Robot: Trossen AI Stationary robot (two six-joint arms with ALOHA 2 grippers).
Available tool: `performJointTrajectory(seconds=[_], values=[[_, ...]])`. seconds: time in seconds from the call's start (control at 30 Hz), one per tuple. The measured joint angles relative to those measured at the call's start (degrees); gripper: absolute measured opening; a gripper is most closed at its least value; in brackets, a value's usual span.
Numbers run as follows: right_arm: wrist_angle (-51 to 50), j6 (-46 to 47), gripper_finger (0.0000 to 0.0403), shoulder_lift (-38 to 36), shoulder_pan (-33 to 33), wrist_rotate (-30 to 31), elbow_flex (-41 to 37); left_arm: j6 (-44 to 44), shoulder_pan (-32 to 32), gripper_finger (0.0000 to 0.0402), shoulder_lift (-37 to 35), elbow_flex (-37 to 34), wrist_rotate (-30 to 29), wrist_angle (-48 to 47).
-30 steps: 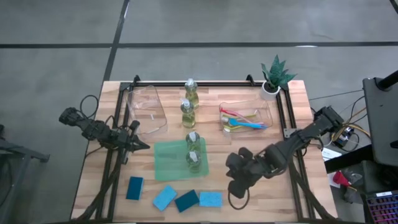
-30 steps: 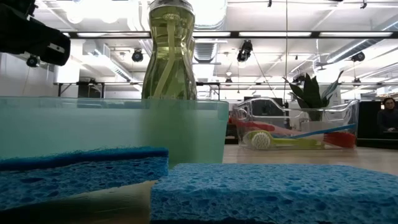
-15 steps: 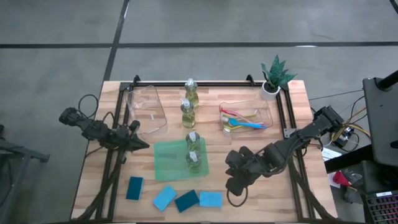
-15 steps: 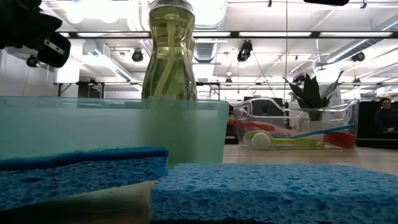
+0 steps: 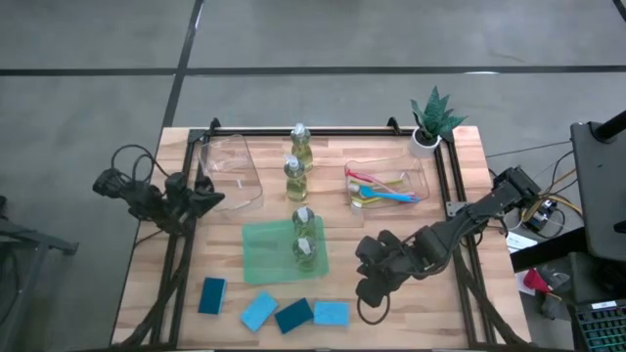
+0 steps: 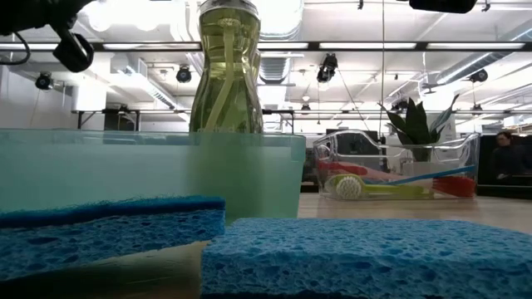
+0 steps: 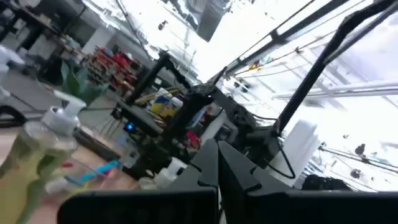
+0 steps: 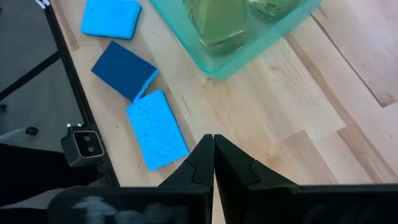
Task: Pick & Place Kitchen Sink Supplies
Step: Put the blue sponge into the left transparent bin
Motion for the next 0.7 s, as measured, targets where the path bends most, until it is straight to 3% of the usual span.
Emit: performJointTrajectory(seconds=[0.17,0.37,0.7], values=[[0.00,0.18,0.0008,0.00,-0.01,0.03,-0.36,-13.08,-0.04,0.0000,0.17,0.00,0.01,-0.19],[-0.02,0.16,0.0008,0.00,-0.02,2.74,-0.51,-17.30,0.02,0.0017,0.76,0.00,-1.20,-0.49],[-0.04,0.44,0.0008,0.00,-0.28,3.23,-1.55,-25.12,0.02,0.0173,1.43,0.00,3.52,1.36]])
